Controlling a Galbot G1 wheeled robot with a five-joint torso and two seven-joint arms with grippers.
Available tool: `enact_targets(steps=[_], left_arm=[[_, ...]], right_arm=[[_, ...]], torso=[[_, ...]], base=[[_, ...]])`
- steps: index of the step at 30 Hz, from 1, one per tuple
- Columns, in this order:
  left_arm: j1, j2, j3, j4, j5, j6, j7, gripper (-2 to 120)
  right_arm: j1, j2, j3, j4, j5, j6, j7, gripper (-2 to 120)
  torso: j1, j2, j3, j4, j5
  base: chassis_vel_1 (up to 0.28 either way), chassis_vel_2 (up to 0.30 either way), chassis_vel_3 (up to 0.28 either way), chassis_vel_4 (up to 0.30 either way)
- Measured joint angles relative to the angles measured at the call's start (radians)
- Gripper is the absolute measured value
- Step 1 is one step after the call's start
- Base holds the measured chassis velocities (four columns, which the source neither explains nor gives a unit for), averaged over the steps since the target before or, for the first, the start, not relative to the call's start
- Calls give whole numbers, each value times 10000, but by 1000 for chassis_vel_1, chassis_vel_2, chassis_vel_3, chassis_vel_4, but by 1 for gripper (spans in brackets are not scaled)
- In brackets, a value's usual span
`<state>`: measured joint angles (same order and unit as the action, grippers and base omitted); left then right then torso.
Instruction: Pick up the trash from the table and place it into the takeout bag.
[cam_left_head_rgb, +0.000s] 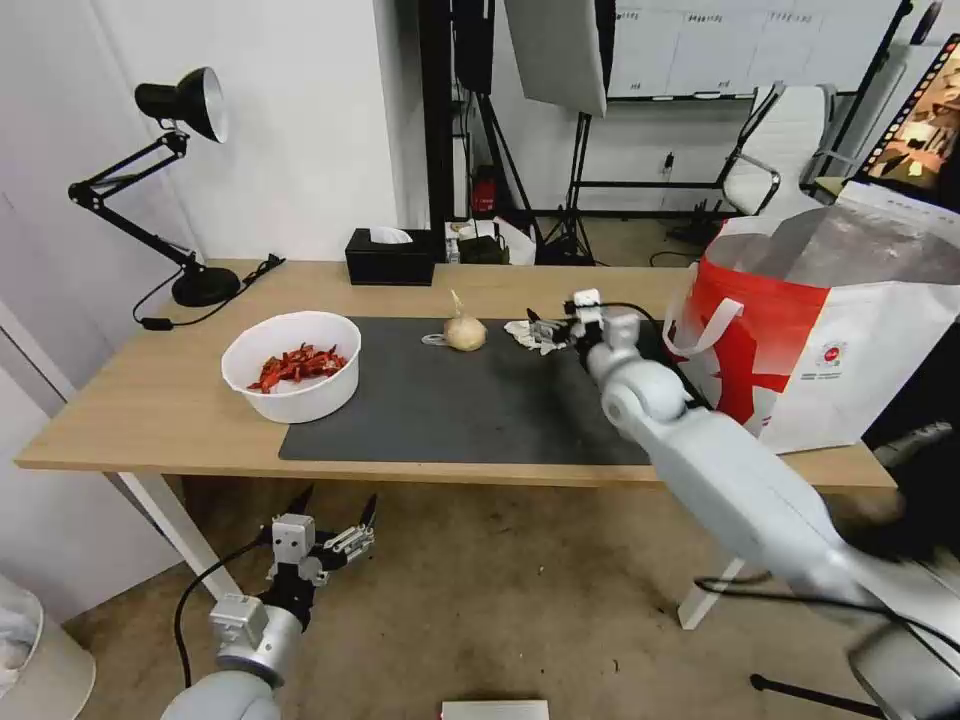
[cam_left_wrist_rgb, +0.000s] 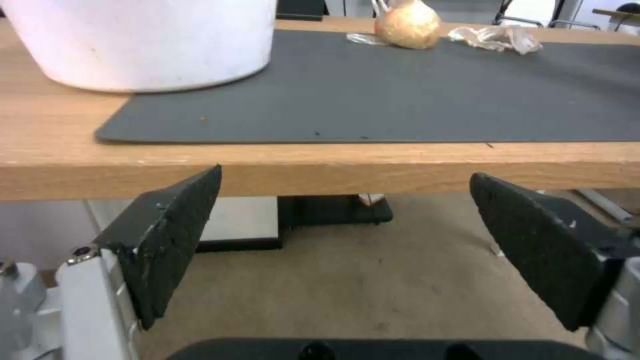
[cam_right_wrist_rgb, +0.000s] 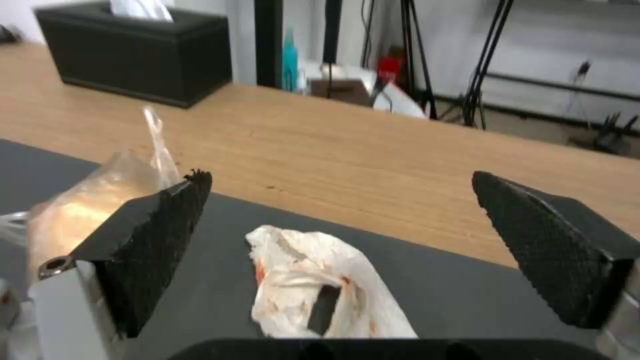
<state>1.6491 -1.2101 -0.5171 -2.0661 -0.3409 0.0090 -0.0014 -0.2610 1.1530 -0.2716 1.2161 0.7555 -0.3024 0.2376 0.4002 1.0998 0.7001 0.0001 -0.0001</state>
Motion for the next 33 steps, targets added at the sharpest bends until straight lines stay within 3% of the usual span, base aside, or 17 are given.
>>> enact_targets(steps=[16,30,33], left_arm=[[-128,136,-15,141,-148,-2,11,100],[-174,189,-30,123,-247,-38,21,100],[-161,134,11,164,-227,-49,21,100]], right_arm=[[975,1475,-311,-2678,-233,-992,159,100],[585,1471,-36,-2778,-259,-1281,88,100],[483,1483,92,-2769,-236,-1324,131,92]], torso=[[-1,1,0,-2,1],[-2,2,-1,-2,1],[-2,2,-1,-2,1]], base=[[0,0,0,0],[0,0,0,0],[0,0,0,0]])
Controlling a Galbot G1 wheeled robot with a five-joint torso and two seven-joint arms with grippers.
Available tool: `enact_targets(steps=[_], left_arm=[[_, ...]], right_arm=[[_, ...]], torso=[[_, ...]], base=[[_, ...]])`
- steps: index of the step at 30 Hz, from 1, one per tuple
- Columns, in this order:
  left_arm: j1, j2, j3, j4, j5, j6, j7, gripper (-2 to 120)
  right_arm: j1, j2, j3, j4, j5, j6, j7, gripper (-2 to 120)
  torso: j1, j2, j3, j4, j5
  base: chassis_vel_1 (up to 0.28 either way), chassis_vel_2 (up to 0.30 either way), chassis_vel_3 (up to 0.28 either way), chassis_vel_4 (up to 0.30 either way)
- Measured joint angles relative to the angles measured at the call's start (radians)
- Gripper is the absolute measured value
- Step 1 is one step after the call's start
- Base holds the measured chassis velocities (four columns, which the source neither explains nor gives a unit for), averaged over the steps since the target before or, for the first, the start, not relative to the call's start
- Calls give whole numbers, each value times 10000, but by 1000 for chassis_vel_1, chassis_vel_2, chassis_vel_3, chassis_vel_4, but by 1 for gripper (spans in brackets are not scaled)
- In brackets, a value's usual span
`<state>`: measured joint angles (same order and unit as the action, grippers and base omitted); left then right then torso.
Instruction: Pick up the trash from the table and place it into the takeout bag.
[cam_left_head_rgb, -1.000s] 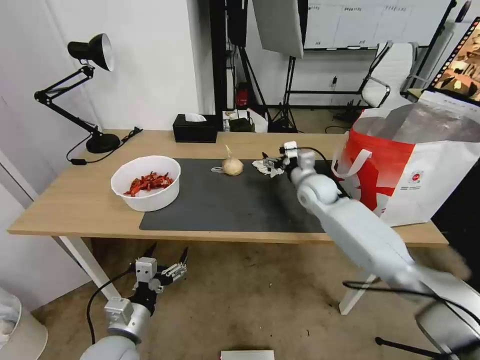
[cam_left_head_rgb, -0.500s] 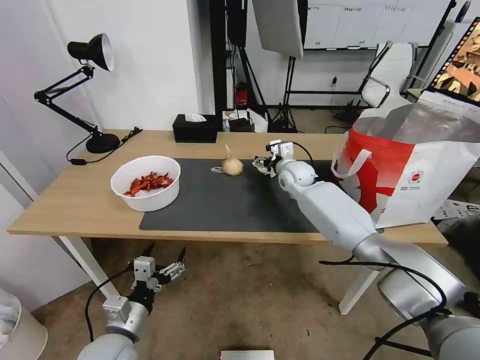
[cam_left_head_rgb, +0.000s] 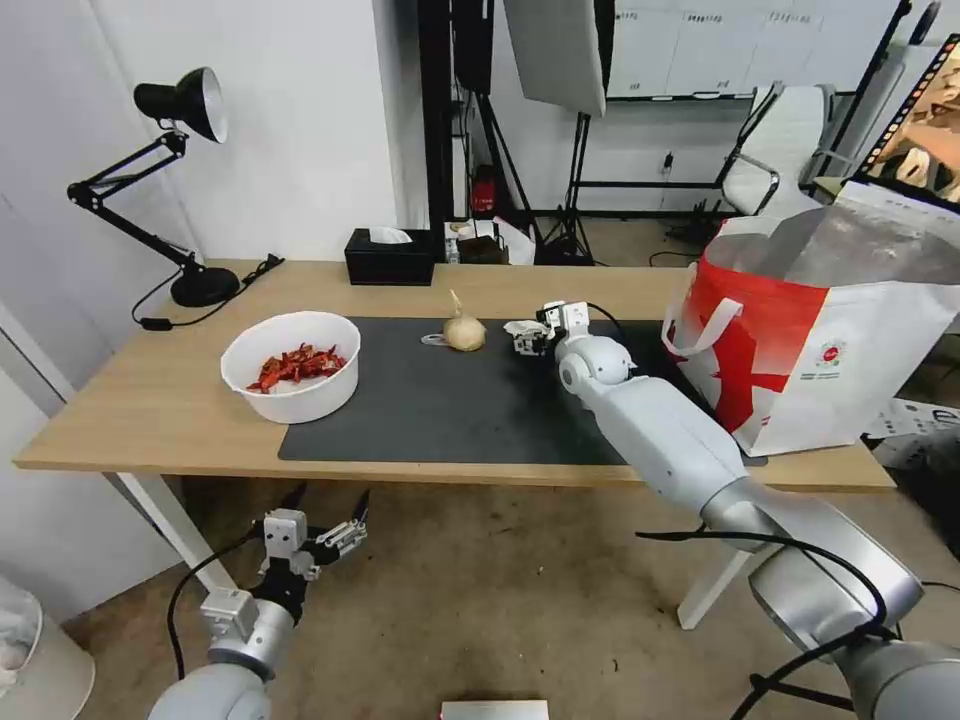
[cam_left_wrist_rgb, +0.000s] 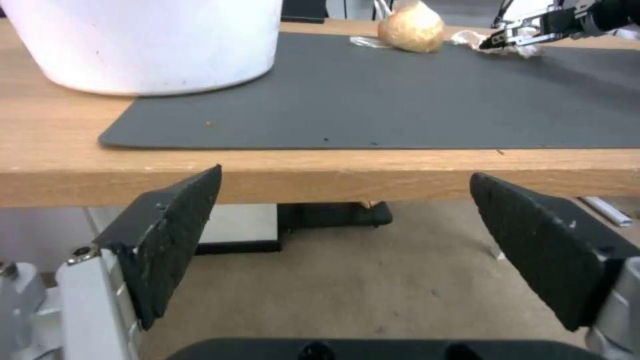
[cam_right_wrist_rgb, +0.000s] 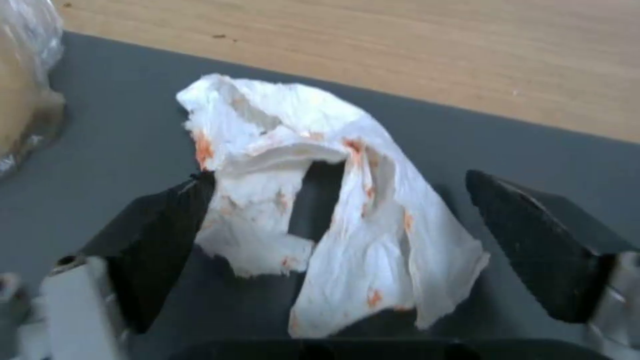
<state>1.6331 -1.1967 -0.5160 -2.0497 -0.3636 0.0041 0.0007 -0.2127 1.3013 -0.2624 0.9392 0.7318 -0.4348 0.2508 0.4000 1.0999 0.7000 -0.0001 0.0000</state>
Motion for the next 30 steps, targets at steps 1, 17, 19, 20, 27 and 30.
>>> enact_targets(steps=[1,17,19,20,27,30], left_arm=[[0,0,0,0,0,0,0,100],[2,-14,55,38,30,-14,-1,100],[2,-14,58,35,33,-16,-3,100],[2,-14,58,35,33,-16,-3,100],[-12,67,98,33,62,-16,-13,100],[-17,91,86,1,53,-15,-23,100]], right_arm=[[0,0,0,0,0,0,0,92],[-119,-108,184,134,263,-87,8,34],[-156,-164,199,259,374,-95,47,25],[-156,-164,199,259,374,-95,47,25],[-670,-685,417,1691,726,55,482,0],[-927,-1113,458,2646,900,146,662,0]], torso=[[0,0,0,0,0],[-1,2,-1,1,0],[0,1,0,0,0],[0,1,0,0,0],[0,1,0,1,1],[0,1,1,0,0]], base=[[0,0,0,0],[0,0,0,0],[0,0,0,0],[0,0,0,0],[0,0,0,0],[0,0,0,0]])
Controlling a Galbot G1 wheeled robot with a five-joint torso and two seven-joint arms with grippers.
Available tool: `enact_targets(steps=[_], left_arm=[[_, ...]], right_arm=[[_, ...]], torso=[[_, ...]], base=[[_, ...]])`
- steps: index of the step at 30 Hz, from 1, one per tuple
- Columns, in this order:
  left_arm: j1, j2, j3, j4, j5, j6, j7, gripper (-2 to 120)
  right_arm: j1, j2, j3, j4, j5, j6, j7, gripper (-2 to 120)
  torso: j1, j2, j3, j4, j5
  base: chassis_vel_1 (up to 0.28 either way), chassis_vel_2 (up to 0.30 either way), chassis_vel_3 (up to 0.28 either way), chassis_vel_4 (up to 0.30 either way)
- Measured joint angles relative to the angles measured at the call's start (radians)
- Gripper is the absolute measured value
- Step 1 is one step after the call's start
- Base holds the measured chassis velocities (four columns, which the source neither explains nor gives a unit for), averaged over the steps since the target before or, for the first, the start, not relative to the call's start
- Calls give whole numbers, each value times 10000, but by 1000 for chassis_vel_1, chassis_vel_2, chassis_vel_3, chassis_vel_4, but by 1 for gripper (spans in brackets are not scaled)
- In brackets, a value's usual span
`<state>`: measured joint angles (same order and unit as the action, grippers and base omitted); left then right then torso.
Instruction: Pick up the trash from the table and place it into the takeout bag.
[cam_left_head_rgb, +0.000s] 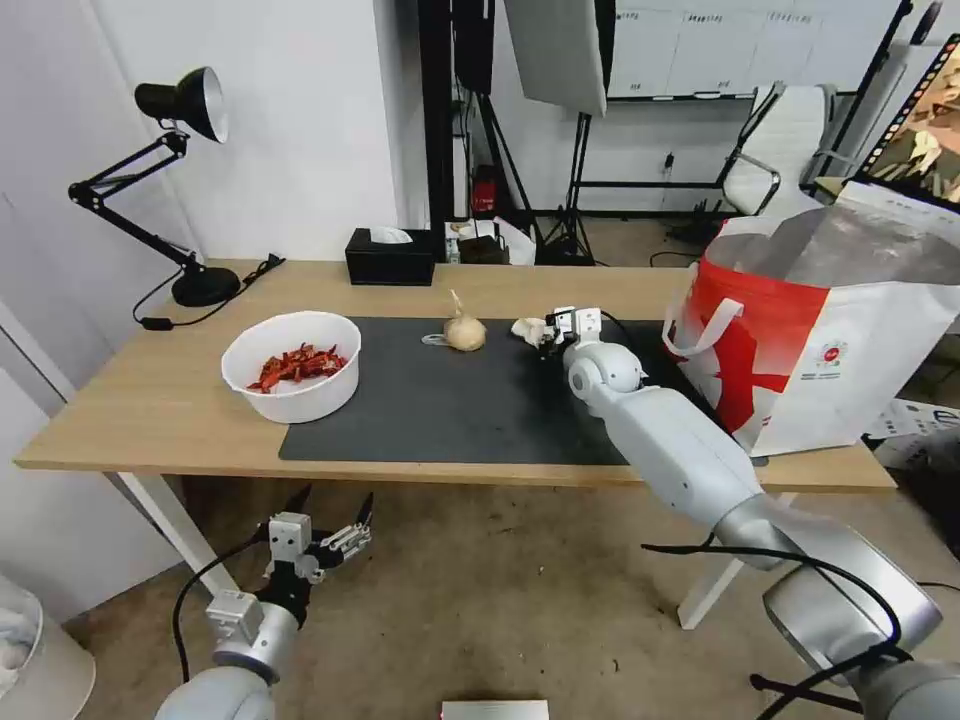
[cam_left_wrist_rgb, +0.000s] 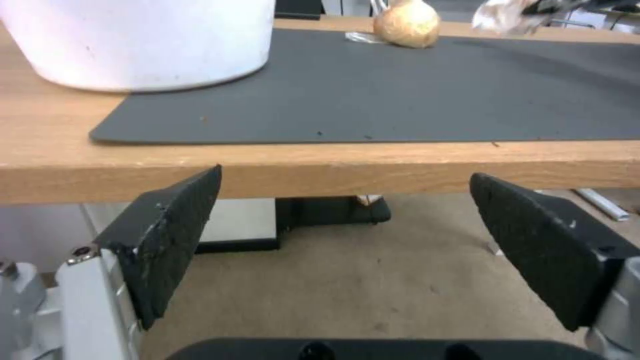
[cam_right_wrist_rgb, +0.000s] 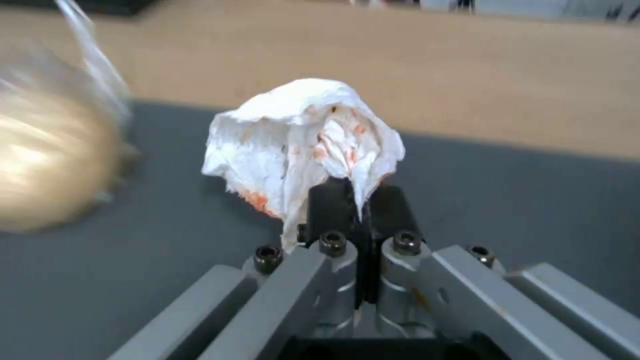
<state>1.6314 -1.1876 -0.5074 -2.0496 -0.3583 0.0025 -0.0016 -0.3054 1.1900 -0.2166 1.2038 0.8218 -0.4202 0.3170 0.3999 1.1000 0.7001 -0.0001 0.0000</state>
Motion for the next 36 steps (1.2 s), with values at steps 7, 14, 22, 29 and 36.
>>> enact_targets(steps=[7,14,22,29,36], left_arm=[[-14,8,-44,7,-46,2,-12,100],[-7,-99,100,-181,-76,3,-12,100],[99,-187,269,-515,-32,3,138,100],[127,-201,322,-545,-28,1,188,100],[45,-200,438,-647,-44,6,190,100]], right_arm=[[-622,-1339,201,3223,670,51,1170,0],[-531,-2907,1166,5966,502,-149,3523,0],[-85,-3693,2156,5389,407,-954,4925,0],[-484,-4050,2516,5373,891,-1146,5300,0],[-773,-4116,2672,5629,1246,-1121,5798,0]], torso=[[-1,0,-1,1,1],[-1,0,-2,0,2],[1,-1,0,0,6],[0,-1,-1,0,2],[0,-1,-1,1,1]], base=[[0,0,0,0],[0,0,0,0],[0,0,0,0],[0,0,0,0],[0,0,0,0]])
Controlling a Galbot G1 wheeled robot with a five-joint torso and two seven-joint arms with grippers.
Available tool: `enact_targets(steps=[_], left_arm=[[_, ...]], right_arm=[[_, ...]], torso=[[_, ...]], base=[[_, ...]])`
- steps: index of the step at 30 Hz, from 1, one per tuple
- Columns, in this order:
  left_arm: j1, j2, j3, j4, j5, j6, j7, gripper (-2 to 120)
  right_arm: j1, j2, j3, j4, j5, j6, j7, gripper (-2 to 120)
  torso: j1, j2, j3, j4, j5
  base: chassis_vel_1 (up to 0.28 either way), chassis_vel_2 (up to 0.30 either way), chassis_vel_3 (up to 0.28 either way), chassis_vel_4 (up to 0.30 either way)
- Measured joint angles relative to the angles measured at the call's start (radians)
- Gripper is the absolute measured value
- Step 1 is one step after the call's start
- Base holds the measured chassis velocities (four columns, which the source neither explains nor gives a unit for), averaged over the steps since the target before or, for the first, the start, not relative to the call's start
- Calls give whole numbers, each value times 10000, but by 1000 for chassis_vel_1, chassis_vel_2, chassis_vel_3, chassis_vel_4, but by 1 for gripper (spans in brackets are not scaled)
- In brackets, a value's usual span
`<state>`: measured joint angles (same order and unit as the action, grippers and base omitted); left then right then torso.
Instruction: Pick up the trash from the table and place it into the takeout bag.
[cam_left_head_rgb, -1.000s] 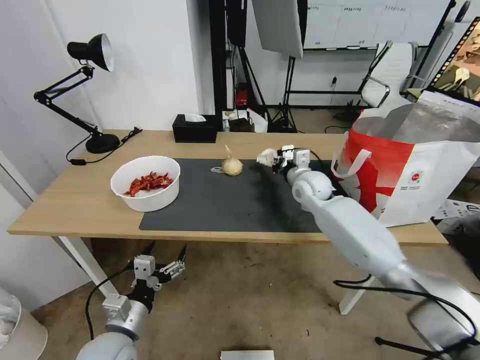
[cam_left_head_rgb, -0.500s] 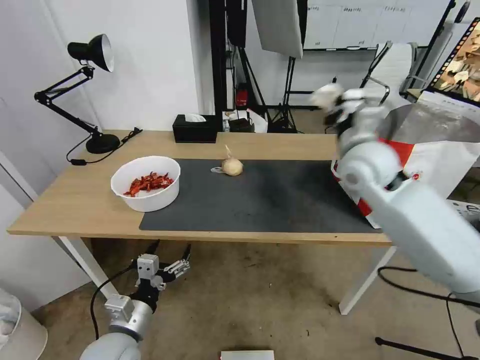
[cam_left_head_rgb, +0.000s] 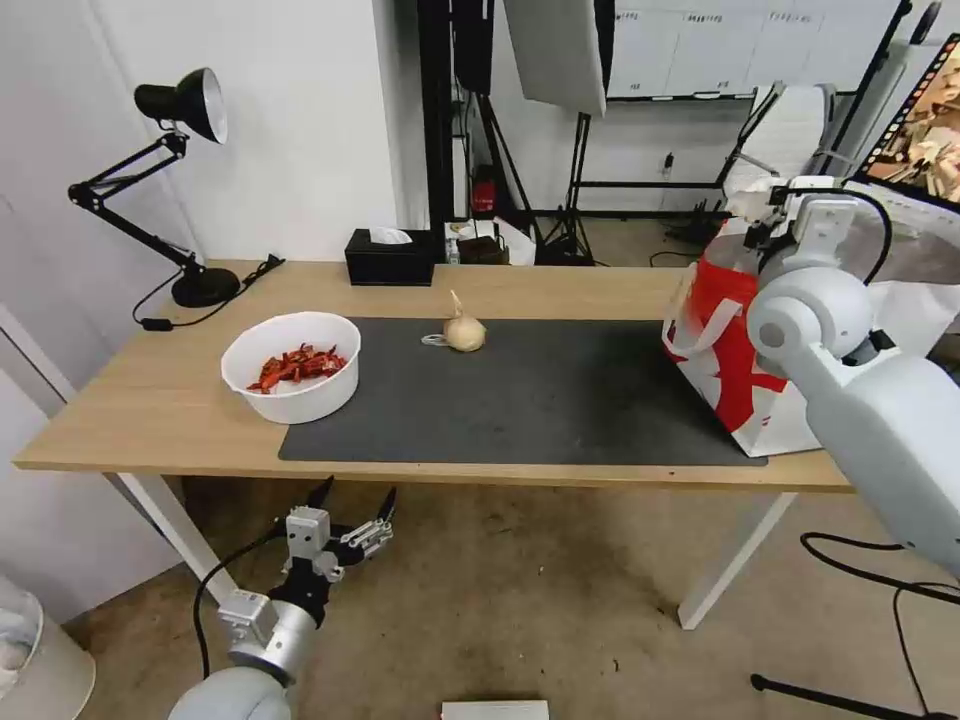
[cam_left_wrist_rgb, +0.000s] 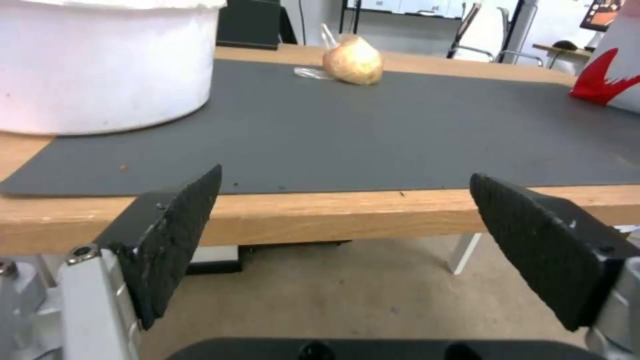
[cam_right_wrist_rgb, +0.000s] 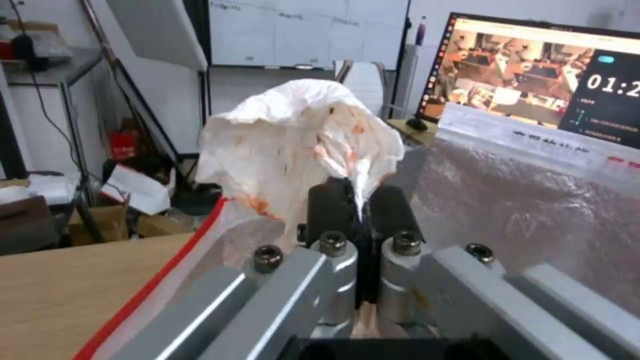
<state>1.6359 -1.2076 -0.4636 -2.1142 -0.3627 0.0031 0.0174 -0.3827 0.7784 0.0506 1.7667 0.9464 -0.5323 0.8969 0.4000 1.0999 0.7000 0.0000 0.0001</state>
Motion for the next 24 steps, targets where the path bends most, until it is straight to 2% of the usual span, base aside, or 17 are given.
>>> enact_targets(steps=[2,9,10,13,14,15,17,19,21,24], left_arm=[[-11,11,-1,0,-10,2,0,100],[-40,63,-27,48,-52,2,4,100],[-40,63,-27,48,-52,2,4,100],[-53,60,-18,55,-59,2,4,100],[-53,60,-18,55,-59,2,4,100],[-53,61,-20,51,-66,3,4,100],[-50,63,-30,39,-76,3,4,100],[-36,90,-71,-20,-98,4,2,100],[-24,95,-80,-39,-101,4,2,100],[32,83,-87,-90,-98,6,0,100]], right_arm=[[-60,-33,54,75,30,19,28,0],[-275,-279,326,401,153,74,117,30],[-275,-279,326,401,153,74,117,30],[-322,-352,387,552,188,81,116,43],[-322,-352,387,552,188,81,116,43],[-355,-368,407,603,218,84,118,50],[-387,-378,425,646,274,83,131,53],[-511,-416,485,791,486,70,227,65],[-562,-430,517,831,530,64,246,68],[-717,-474,703,912,578,62,276,84]], torso=[[0,0,0,0,-1],[0,0,0,-1,-1],[0,0,0,-1,-1],[0,0,0,-1,-1],[0,0,0,-1,-1],[0,0,0,-1,-1],[0,0,0,0,-2],[0,0,0,0,-1],[0,0,0,0,-1],[0,0,-1,0,-1]], base=[[0,0,0,0],[0,0,0,0],[0,0,0,0],[0,0,0,0],[0,0,0,0],[0,0,0,0],[0,0,0,0],[0,0,0,0],[0,0,0,0],[0,0,0,0]])
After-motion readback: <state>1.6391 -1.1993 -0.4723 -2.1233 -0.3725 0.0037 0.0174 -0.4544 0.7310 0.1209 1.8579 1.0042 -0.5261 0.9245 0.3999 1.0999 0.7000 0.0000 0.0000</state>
